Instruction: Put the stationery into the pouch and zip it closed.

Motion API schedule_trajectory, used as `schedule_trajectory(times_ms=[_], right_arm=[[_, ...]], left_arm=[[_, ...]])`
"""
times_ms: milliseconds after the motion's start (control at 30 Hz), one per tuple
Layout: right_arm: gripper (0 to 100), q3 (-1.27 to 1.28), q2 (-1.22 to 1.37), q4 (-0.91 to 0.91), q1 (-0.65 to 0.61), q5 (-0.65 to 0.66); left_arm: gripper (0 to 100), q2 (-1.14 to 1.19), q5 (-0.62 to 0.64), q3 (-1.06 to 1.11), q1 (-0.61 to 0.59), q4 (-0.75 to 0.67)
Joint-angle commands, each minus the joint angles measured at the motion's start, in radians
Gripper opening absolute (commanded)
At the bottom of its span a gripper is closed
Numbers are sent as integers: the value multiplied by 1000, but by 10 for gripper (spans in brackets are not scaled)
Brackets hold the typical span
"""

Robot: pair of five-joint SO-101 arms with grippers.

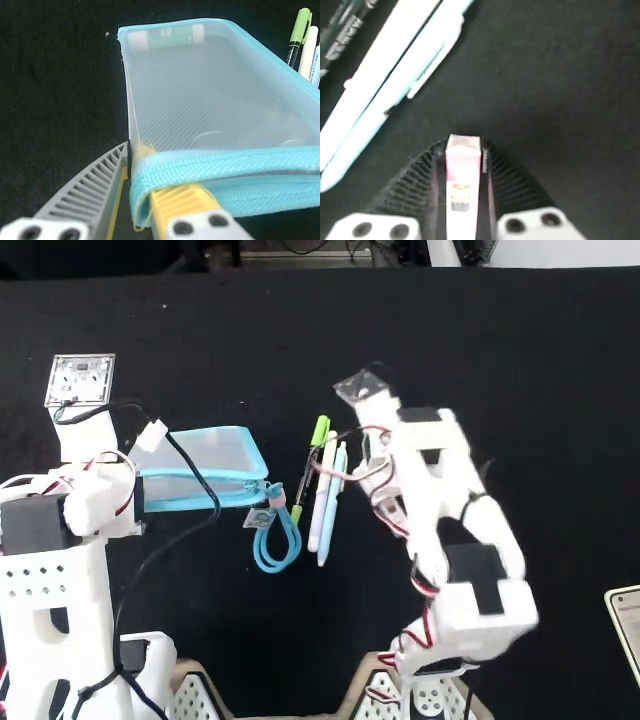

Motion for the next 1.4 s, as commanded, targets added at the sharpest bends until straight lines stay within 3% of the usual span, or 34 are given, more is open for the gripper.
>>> schedule_trajectory(times_ms=[0,367,433,533,700,967,1100,1267,1367], right_arm=[[10,-128,-234,192,3,-9],[11,-4,-805,299,-190,-11],[11,39,-865,298,-184,-11],[11,136,-860,264,-80,-11],[11,323,-691,51,94,-11],[11,170,-211,-34,103,-61],[15,-44,19,23,95,-140],[123,-352,248,296,64,-164],[132,-495,349,402,64,-164]], left_arm=[[30,0,8,-54,-15,-21],[30,0,6,-54,-15,-21],[30,0,6,-54,-15,-21],[30,0,6,-54,-15,-21],[30,0,8,-54,-15,-21],[30,0,8,-56,-15,-20],[30,0,6,-56,-15,-20],[30,0,5,-54,-15,-18],[30,0,2,-54,-15,-18]])
